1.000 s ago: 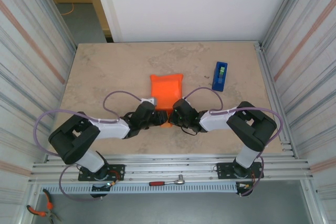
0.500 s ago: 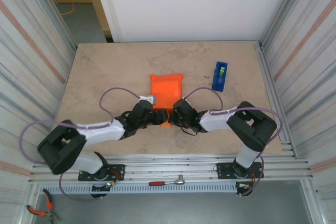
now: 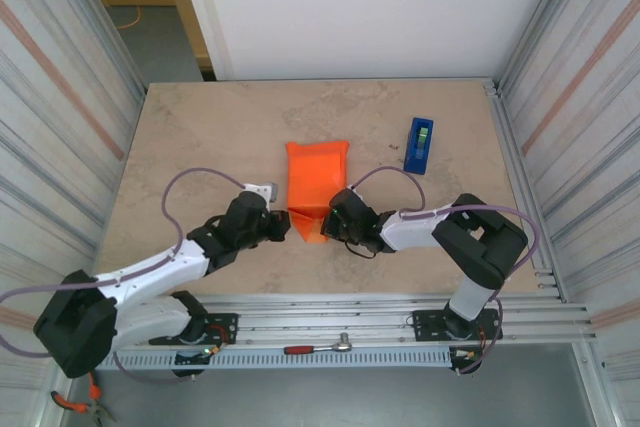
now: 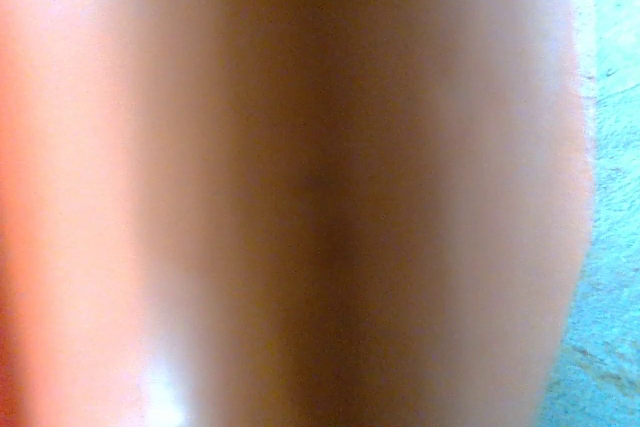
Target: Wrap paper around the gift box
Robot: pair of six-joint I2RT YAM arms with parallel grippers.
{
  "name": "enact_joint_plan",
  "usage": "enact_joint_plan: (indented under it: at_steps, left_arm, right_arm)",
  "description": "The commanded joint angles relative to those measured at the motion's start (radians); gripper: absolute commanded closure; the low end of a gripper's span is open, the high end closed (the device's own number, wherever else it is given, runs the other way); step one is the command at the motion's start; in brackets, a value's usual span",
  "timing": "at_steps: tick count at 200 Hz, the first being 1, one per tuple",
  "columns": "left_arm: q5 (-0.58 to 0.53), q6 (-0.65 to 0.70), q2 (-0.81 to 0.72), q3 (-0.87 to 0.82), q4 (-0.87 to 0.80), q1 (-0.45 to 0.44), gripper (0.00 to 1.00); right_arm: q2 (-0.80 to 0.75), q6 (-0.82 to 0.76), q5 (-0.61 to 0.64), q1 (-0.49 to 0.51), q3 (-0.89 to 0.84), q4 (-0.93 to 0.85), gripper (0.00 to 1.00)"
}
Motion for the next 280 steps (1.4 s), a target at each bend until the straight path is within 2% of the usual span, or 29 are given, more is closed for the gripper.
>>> enact_joint_plan:
  at_steps: [1, 50, 128, 175, 202, 226, 244, 258, 280]
  left_arm:
    - [0.059, 0.043, 0.074, 0.015, 0.034, 0.004, 0.98]
    - [0.115, 0.067, 0.258, 0.088, 0.1, 0.001, 0.99]
    - [0.085, 0.036, 0.454, 0.151, 0.135, -0.035, 1.0]
    - [0.081, 0.024, 0.49, 0.164, 0.142, -0.035, 0.98]
    - [0.104, 0.024, 0.407, 0.172, 0.085, -0.035, 0.96]
    - [0.094, 0.023, 0.254, 0.175, -0.02, -0.033, 0.87]
    - [0.083, 0.032, 0.144, 0.173, -0.078, -0.006, 0.72]
    - [0.104, 0.043, 0.093, 0.175, -0.101, 0.049, 0.59]
    - [0.164, 0.067, 0.089, 0.196, -0.109, 0.16, 0.48]
  right_arm:
    - [-0.005, 0.001, 0.011, 0.009, -0.003, -0.083, 1.0]
    - [-0.012, -0.011, 0.01, 0.008, 0.02, -0.111, 1.0]
    - [-0.084, -0.045, -0.026, 0.001, 0.068, -0.156, 1.0]
    - [-0.241, -0.094, 0.008, -0.015, 0.096, -0.279, 1.0]
    - [-0.342, -0.103, 0.032, -0.069, 0.065, -0.345, 1.0]
    - [-0.428, -0.105, 0.015, -0.169, 0.013, -0.39, 1.0]
    - [-0.475, -0.123, -0.021, -0.26, -0.015, -0.404, 1.0]
    - [-0.484, -0.145, -0.059, -0.33, -0.023, -0.414, 1.0]
    - [-0.453, -0.18, -0.118, -0.413, -0.006, -0.413, 1.0]
